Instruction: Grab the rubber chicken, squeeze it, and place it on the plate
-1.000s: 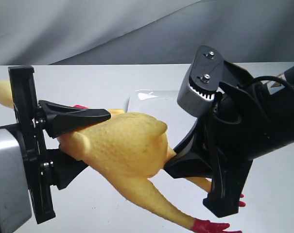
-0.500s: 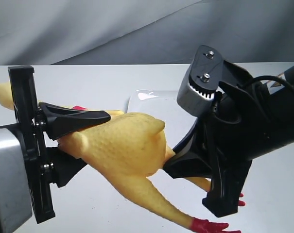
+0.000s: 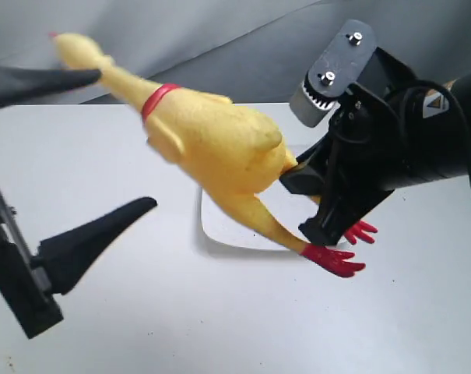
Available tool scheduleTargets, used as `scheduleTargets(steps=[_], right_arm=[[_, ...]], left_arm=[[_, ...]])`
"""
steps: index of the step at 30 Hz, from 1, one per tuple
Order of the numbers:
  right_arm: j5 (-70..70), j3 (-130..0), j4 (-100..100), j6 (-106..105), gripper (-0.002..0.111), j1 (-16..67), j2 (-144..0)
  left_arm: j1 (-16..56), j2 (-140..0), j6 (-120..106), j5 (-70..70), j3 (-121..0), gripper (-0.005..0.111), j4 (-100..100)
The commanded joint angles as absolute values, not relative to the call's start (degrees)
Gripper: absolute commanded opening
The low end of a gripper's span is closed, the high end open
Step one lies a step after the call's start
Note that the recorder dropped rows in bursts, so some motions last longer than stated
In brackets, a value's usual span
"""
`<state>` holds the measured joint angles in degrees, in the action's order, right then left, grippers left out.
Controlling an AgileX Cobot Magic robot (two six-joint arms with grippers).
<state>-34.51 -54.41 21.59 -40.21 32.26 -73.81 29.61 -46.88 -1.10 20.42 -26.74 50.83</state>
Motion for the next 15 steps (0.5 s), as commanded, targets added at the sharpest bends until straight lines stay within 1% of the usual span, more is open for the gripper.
scheduleTargets(steps=[1,7,15], right_arm=[[-27.1,-54.8,20.2,-38.3,0.000,27.6,-79.0],[-19.5,-54.8,21.1,-38.7,0.000,22.4,-87.3],[-10.5,-54.8,23.8,-38.7,0.000,19.9,-100.4]], left_arm=[[29.9,-39.6,0.0,17.8,-27.0,0.083,40.1],[29.9,-33.5,0.0,10.2,-27.0,0.083,35.0],[29.9,-32.9,0.0,9.6,-27.0,0.083,35.0]])
